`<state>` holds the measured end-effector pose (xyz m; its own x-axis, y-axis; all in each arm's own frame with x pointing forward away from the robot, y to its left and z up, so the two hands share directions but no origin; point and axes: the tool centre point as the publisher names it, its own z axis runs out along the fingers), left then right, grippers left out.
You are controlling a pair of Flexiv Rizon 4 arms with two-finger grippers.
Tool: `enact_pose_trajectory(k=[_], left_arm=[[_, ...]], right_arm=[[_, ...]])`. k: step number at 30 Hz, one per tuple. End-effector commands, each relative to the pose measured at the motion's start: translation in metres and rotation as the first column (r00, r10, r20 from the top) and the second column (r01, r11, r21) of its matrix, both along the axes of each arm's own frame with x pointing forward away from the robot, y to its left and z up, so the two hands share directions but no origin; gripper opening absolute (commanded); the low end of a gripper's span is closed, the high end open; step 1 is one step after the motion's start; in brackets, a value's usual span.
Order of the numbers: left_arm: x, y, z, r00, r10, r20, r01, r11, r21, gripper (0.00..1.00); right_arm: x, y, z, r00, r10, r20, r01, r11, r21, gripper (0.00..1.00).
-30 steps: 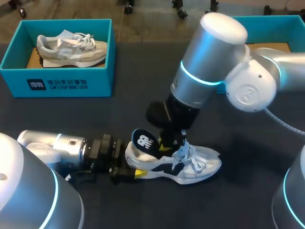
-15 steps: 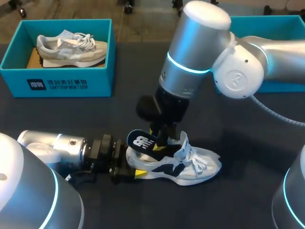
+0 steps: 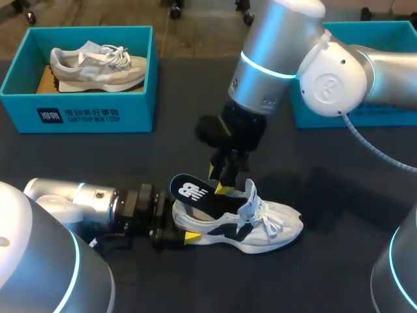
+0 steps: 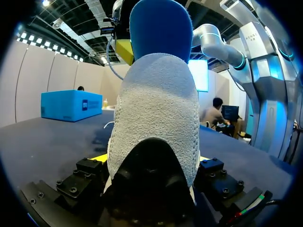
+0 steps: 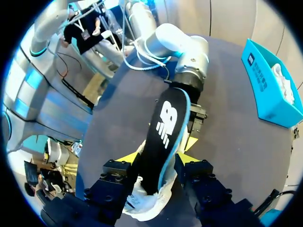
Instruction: Take the shoe out of the shoebox, open the shoe tongue, remove and reinsert the insole, then place the shoe into the shoebox
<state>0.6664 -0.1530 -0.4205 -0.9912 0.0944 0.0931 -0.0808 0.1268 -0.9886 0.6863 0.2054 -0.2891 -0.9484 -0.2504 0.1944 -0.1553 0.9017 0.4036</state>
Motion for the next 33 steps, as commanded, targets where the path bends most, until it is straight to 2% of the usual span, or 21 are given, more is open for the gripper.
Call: enact_pose_trajectory(k=[1,6,11,14,17,19,23,25,27,30,33], left_arm=[[0.0,-0.001,-0.002,1.0,0.002,0.0,-0.002,1.0,0.0,0.0],[0.0,-0.001,-0.002,1.0,0.002,0.0,-0.002,1.0,0.0,0.0],[0.0,-0.001,-0.002,1.0,0.002,0.0,-0.002,1.0,0.0,0.0],[0.0,-0.001,-0.002,1.0,0.002,0.0,-0.002,1.0,0.0,0.0],[0.0,-0.001,-0.002,1.0,0.002,0.0,-0.002,1.0,0.0,0.0],[0.0,-0.001,-0.002,1.0,0.002,0.0,-0.002,1.0,0.0,0.0],[0.0,-0.001,-0.002,1.0,0.002,0.0,-0.002,1.0,0.0,0.0],[0.0,-0.001,-0.002,1.0,0.002,0.0,-0.002,1.0,0.0,0.0],[0.0,-0.001,-0.002,1.0,0.002,0.0,-0.002,1.0,0.0,0.0],[0.0,-0.001,-0.002,1.0,0.002,0.0,-0.002,1.0,0.0,0.0],[0.0,-0.001,-0.002,1.0,0.002,0.0,-0.002,1.0,0.0,0.0]], right_arm=[[0.001,-0.007,-0.007,1.0,-0.023,-0.021,0.024,0.999,0.036,0.43],[0.004,0.0,-0.008,0.998,-0.029,-0.059,0.032,0.998,0.051,0.33],[0.007,0.005,-0.019,0.994,-0.044,-0.097,0.051,0.996,0.071,0.34],[0.009,0.007,-0.025,0.99,-0.065,-0.129,0.075,0.994,0.076,0.31],[0.011,0.009,-0.029,0.986,-0.08,-0.148,0.093,0.992,0.084,0.35],[0.012,0.009,-0.031,0.983,-0.087,-0.163,0.103,0.991,0.087,0.31],[0.013,0.009,-0.03,0.979,-0.101,-0.178,0.118,0.989,0.086,0.15],[0.014,0.009,-0.029,0.977,-0.106,-0.182,0.123,0.989,0.083,0.13],[0.014,0.009,-0.028,0.975,-0.114,-0.192,0.132,0.988,0.083,0.05],[0.016,0.01,-0.029,0.972,-0.111,-0.206,0.132,0.987,0.09,0.0],[0.017,0.013,-0.031,0.97,-0.096,-0.226,0.119,0.989,0.092,0.0]])
